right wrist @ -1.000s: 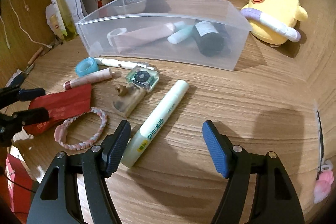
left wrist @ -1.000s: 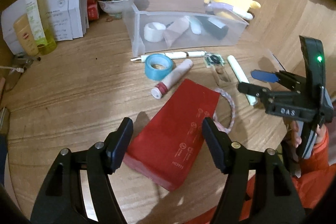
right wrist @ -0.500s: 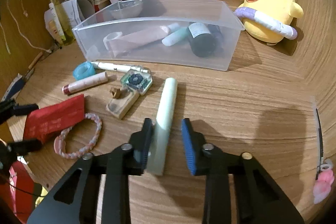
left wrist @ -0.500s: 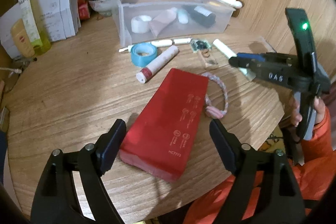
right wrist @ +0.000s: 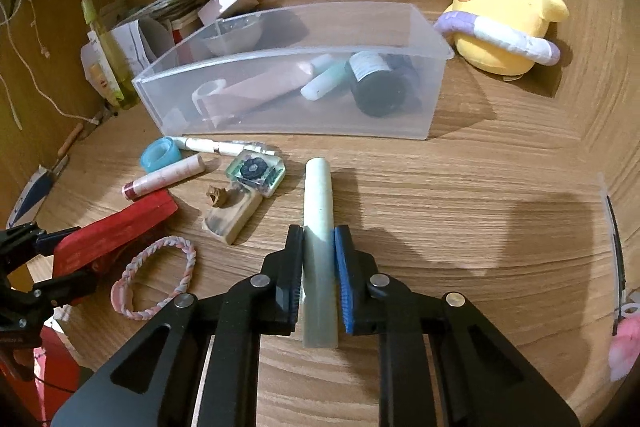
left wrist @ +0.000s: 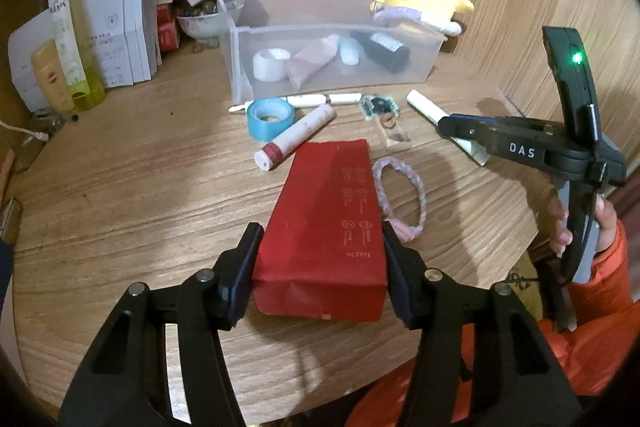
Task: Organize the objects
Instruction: 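Grasp the red rectangular box with the left gripper while the right grasps the white-green marker, then lower the red box into the clear box with the left gripper while the right lowers the marker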
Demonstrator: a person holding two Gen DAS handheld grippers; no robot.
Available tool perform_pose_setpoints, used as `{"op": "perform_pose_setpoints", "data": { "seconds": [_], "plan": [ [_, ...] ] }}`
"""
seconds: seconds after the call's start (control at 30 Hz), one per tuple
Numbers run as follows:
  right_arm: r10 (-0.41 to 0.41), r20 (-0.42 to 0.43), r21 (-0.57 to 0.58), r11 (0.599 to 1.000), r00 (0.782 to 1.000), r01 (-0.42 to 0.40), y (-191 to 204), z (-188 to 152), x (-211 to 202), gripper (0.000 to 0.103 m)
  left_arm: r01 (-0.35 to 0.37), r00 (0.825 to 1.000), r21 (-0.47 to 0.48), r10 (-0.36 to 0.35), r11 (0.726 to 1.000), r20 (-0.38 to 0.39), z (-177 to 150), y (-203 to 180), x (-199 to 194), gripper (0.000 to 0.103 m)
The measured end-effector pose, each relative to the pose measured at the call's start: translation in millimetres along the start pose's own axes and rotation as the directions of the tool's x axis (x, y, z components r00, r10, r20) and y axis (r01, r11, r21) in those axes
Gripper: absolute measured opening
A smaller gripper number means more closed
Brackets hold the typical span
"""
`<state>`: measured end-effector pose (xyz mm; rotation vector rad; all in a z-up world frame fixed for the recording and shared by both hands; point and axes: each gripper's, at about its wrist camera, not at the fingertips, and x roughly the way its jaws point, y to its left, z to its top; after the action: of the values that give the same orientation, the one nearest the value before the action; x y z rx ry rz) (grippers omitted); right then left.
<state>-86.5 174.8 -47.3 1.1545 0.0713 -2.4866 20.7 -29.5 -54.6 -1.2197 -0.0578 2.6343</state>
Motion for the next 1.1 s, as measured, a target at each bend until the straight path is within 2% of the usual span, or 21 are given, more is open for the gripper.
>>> {"op": "perform_pose_setpoints", "data": {
  "seconds": [0.3,0.53,0.73,1.1],
  "plan": [
    [-0.002,0.065,-0.001,1.000,0.998,0.002,-4,6,-24,0.014,0.000,0.997,0.002,0.000,1.000,0.080,15,-8,-24,0.056],
    [0.002,0.121,-0.010,1.000,0.993,-0.001,-2,14,-43,0.014,-0.012,0.988,-0.012,0.013,1.000,0.153,33,-8,-35,0.056],
    [0.013,0.161,-0.014,1.000,0.987,-0.011,-3,24,-52,0.014,-0.006,0.980,-0.029,0.012,1.000,0.201,53,-7,-35,0.056],
    [0.027,0.228,-0.034,0.999,0.973,-0.020,-6,58,-58,0.014,-0.039,0.965,0.001,0.037,0.999,0.259,96,-15,-29,0.056]
  ]
}}
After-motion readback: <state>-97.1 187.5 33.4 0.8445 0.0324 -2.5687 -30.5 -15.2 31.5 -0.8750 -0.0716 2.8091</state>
